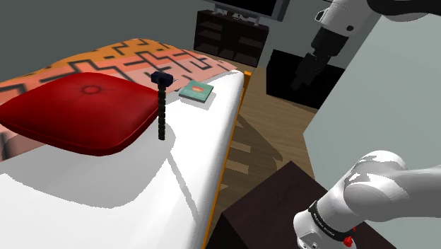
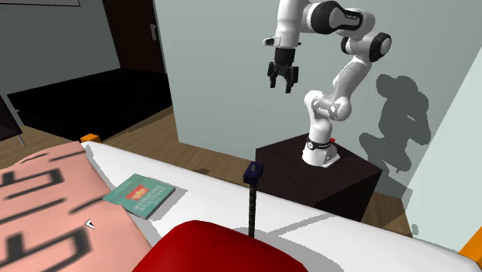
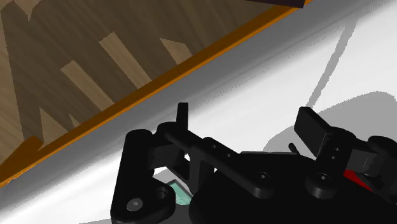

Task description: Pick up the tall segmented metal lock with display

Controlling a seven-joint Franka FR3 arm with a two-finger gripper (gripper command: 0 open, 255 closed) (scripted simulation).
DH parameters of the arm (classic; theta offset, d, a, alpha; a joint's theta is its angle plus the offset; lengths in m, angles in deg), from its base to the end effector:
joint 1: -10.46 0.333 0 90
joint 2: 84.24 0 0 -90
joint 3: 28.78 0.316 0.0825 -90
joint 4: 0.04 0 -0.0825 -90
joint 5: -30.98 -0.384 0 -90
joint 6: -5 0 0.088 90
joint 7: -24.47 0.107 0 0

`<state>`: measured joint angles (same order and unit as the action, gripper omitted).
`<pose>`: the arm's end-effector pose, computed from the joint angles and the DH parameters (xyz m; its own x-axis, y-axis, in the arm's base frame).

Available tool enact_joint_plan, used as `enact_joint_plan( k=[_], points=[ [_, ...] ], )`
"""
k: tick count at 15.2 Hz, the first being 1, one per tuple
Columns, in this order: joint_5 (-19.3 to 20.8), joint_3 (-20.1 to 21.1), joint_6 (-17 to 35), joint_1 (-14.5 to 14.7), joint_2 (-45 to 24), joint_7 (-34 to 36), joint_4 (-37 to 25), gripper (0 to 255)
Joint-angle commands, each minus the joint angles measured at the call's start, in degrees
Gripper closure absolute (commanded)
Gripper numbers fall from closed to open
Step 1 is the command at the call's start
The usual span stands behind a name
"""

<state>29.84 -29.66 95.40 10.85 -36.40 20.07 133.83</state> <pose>0.2944 -0.0021 0.6152 0.9943 0.0722 0.0783 0.0744 -0.9969 -0.0253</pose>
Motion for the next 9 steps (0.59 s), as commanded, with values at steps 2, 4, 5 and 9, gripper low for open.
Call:
enact_joint_plan(
  k=[2,4,5,9],
  points=[
    [-0.6,0.7,1.3,0.4,-1.4,0.5,-0.3,0],
    [-1.7,2.1,4.0,1.2,-4.3,1.6,-1.1,0],
    [-2.2,2.8,5.2,1.5,-5.9,2.1,-1.7,0],
    [-3.9,5.4,10.0,2.8,-12.2,4.1,-4.4,0]
  ],
)
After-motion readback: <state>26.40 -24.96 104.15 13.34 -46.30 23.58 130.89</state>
